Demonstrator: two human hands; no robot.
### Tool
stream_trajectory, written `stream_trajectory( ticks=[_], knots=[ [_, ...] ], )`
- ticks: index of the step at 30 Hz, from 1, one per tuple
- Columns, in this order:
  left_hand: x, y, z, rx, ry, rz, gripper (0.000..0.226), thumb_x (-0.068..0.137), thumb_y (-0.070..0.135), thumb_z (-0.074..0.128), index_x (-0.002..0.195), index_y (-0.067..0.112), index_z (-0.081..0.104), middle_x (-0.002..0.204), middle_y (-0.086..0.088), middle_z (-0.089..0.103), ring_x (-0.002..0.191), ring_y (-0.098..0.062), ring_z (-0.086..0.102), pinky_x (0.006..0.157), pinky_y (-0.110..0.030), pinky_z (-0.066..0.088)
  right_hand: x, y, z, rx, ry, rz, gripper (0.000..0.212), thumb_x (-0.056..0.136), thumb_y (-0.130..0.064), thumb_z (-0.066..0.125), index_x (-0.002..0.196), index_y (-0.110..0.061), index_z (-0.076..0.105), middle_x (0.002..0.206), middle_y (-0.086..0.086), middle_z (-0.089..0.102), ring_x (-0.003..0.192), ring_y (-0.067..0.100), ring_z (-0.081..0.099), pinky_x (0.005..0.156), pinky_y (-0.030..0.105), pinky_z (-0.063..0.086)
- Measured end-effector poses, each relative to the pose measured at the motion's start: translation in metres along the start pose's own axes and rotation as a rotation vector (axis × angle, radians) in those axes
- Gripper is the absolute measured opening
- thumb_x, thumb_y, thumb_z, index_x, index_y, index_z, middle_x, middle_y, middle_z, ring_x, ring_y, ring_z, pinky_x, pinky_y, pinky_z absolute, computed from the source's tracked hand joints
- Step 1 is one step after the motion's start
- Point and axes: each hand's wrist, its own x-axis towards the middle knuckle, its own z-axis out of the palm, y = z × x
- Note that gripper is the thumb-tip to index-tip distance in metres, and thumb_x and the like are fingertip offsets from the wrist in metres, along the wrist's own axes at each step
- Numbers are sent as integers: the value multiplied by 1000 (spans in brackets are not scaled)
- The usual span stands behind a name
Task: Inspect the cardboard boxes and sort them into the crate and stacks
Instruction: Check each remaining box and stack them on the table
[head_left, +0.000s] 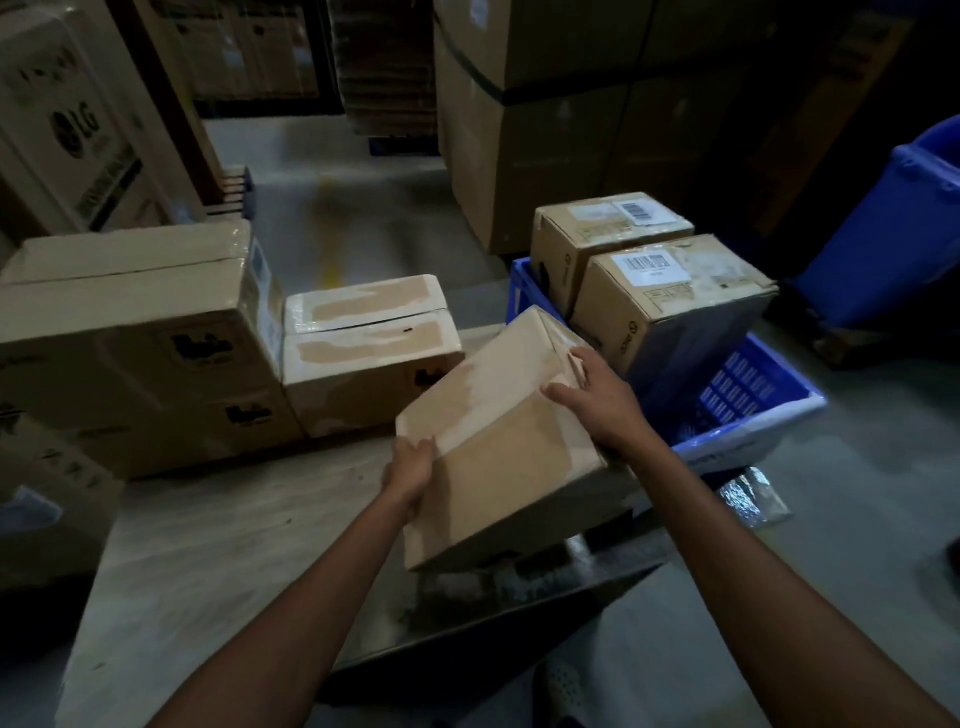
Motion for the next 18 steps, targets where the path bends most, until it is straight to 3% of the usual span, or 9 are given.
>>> stream_trajectory(
  ticks=[3, 5, 7, 12, 18],
  knots=[
    [-23, 16, -16, 24, 88, 101, 46, 101, 40, 47, 142, 21, 39, 137, -9, 51, 106, -26, 50, 87, -38, 41, 1, 11, -4, 139, 9, 29, 59, 89, -40, 72, 139, -30, 44, 144, 3, 50, 121, 25, 57, 100, 54, 50],
    [-28, 26, -36, 136, 176, 198, 47, 100, 39, 50, 143, 21, 41, 140, -11, 49, 113, -30, 52, 87, -37, 41, 4, 16, -8, 250, 34, 33, 44, 90, -35, 72, 128, -29, 50, 137, 3, 57, 114, 21, 61, 94, 48, 53],
    [-39, 38, -63, 212, 242, 285, 56, 100, 41, 52, 150, 22, 38, 149, -12, 41, 128, -33, 48, 97, -40, 42, 8, 15, -9, 347, 54, 30, 34, 92, -31, 71, 121, -27, 54, 126, 4, 62, 104, 19, 65, 83, 39, 54],
    [-62, 88, -126, 313, 312, 473, 57, 97, 40, 56, 149, 19, 44, 154, -11, 40, 136, -31, 44, 111, -41, 39, 20, -17, 3, 475, 139, -26, 39, 95, -28, 67, 131, -16, 59, 114, 6, 64, 92, 18, 63, 69, 31, 49],
    [-58, 150, -176, 416, 414, 613, 44, 95, 27, 61, 137, 11, 60, 143, -15, 52, 127, -31, 52, 103, -35, 41, 61, -73, 12, 553, 145, -85, 40, 100, -31, 59, 138, -18, 57, 112, -4, 61, 95, 13, 59, 73, 32, 47]
  ],
)
